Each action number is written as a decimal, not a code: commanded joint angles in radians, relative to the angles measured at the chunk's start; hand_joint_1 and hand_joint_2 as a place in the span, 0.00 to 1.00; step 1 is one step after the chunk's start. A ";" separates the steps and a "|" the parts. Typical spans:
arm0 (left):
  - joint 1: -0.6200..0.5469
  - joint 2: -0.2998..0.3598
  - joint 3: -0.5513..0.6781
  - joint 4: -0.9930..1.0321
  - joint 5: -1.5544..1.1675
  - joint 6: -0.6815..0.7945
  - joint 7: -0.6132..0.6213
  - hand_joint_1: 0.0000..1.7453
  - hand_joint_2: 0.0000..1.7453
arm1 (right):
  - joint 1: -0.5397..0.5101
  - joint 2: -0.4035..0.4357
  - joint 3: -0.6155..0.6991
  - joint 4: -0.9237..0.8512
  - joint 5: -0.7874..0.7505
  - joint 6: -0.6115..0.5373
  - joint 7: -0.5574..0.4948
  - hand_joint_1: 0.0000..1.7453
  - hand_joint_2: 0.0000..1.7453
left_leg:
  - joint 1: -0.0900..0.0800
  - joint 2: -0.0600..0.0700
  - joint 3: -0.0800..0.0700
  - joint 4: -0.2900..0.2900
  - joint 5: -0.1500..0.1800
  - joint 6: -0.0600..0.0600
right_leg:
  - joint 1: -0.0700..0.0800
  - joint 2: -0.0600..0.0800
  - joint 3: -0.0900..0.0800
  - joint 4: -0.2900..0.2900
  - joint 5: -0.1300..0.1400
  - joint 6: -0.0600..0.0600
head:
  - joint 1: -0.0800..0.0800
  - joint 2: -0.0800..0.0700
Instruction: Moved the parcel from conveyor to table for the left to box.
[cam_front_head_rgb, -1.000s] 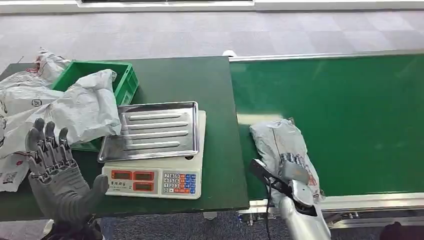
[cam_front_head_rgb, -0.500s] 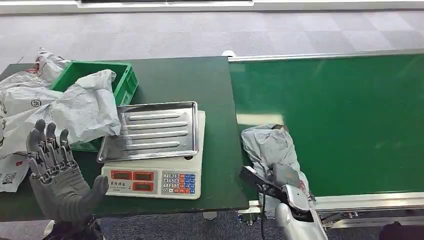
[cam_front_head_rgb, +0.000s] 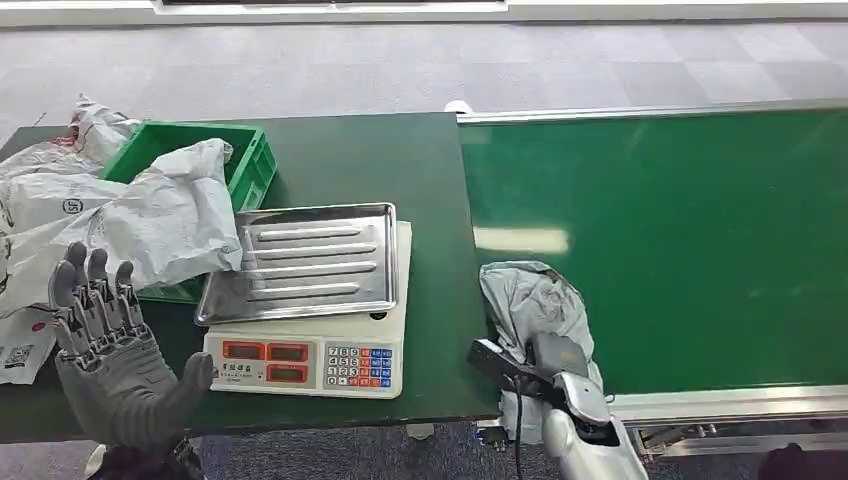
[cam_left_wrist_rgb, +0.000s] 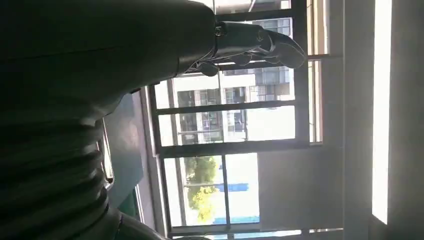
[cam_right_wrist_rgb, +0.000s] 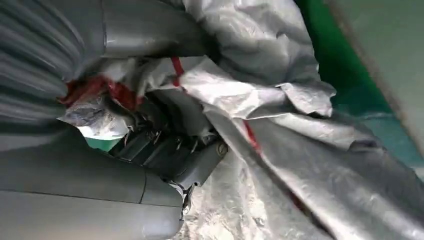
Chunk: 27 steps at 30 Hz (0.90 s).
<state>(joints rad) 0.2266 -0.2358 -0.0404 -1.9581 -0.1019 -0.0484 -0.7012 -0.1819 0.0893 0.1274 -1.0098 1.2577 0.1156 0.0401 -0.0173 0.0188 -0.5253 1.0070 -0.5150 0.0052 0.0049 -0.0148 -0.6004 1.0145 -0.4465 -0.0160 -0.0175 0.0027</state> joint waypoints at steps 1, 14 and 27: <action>-0.007 0.009 0.024 0.029 0.001 0.011 0.003 0.00 1.00 | -0.001 -0.020 0.041 0.042 -0.010 0.006 -0.002 1.00 1.00 | 0.001 -0.001 0.002 -0.002 0.000 -0.002 | 0.000 0.000 0.002 -0.002 0.000 0.001 | 0.000 0.000; 0.045 -0.012 0.014 0.004 0.019 -0.012 0.003 0.00 1.00 | 0.056 0.089 -0.222 -0.718 0.018 -0.731 0.039 1.00 1.00 | -0.002 -0.001 -0.008 0.002 0.000 -0.002 | -0.002 0.001 -0.007 0.003 -0.001 0.001 | 0.000 0.000; -0.008 0.009 -0.024 0.060 0.024 0.014 0.003 0.00 1.00 | 0.018 0.132 -0.278 -0.726 -0.005 -0.814 -0.068 1.00 1.00 | -0.001 -0.001 -0.001 -0.002 0.001 -0.002 | -0.001 0.000 0.000 -0.002 0.000 0.002 | 0.000 0.000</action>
<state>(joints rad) 0.2497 -0.2518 -0.0427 -1.9638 -0.0832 -0.0313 -0.7012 -0.1368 0.1831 -0.0817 -1.6892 1.2558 -0.6939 -0.0217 -0.0181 0.0209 -0.5282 1.0073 -0.5153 0.0056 0.0043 -0.0140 -0.6019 1.0145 -0.4466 -0.0153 -0.0172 0.0027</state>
